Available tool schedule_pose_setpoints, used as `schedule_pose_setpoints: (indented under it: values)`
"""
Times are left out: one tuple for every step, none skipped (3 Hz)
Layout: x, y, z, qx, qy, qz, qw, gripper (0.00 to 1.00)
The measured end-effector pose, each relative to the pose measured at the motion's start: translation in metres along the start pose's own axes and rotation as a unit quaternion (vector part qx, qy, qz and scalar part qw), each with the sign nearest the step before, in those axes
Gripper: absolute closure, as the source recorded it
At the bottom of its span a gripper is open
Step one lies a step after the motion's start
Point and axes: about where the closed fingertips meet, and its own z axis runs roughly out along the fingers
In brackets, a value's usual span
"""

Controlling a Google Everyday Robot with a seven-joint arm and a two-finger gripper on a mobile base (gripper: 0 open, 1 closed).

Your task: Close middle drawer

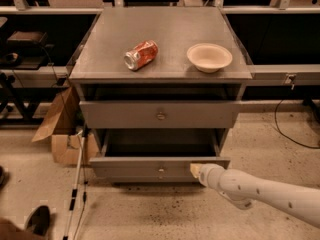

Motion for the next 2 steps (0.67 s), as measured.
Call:
schedule_pose_setpoints:
  values:
    - [-0.0001,0.0000,0.0001,0.001,0.000,-0.001,1.0000,1.00]
    - [-0.0004,0.0003,0.0003,0.006,0.003,-0.007,0.9999,1.00]
